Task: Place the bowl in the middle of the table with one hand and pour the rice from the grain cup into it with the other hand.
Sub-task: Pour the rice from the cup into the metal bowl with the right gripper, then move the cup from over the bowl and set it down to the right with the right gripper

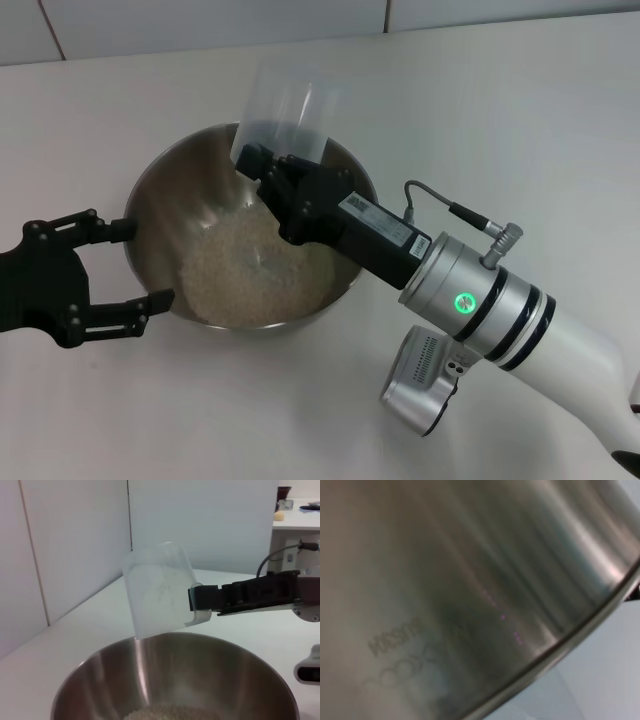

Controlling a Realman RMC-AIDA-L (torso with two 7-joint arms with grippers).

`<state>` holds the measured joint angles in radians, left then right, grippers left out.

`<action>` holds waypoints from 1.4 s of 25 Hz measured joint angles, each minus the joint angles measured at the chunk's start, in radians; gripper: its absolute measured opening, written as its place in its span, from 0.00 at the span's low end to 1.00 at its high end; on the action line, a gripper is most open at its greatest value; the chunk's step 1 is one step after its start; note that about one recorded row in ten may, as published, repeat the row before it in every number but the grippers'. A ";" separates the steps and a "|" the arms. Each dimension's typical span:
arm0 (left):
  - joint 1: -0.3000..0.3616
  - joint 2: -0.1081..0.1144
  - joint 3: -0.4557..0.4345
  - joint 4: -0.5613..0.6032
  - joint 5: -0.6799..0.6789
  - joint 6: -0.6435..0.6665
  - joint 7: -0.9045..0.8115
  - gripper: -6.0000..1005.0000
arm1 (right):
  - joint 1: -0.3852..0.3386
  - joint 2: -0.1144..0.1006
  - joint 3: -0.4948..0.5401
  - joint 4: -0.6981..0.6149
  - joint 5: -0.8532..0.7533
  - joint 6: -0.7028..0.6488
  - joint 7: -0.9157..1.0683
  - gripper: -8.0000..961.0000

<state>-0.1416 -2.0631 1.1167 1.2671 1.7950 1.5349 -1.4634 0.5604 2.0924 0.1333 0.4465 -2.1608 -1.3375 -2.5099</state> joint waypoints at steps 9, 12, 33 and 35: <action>-0.009 -0.003 0.002 -0.004 0.024 0.012 -0.001 0.86 | -0.097 0.000 0.124 0.212 0.025 -0.005 0.508 0.01; -0.013 -0.003 0.001 -0.004 0.023 0.013 -0.002 0.86 | -0.132 0.000 0.133 0.266 0.083 -0.002 0.771 0.01; -0.015 -0.002 -0.002 0.000 0.024 0.021 -0.001 0.86 | -0.128 -0.005 0.415 0.007 0.173 0.107 2.293 0.01; -0.014 -0.002 -0.001 0.000 0.024 0.022 -0.001 0.86 | -0.112 -0.005 0.429 -0.040 0.173 0.146 2.354 0.01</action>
<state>-0.1554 -2.0648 1.1158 1.2669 1.8189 1.5570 -1.4649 0.4481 2.0873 0.5618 0.4067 -1.9880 -1.1915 -0.1563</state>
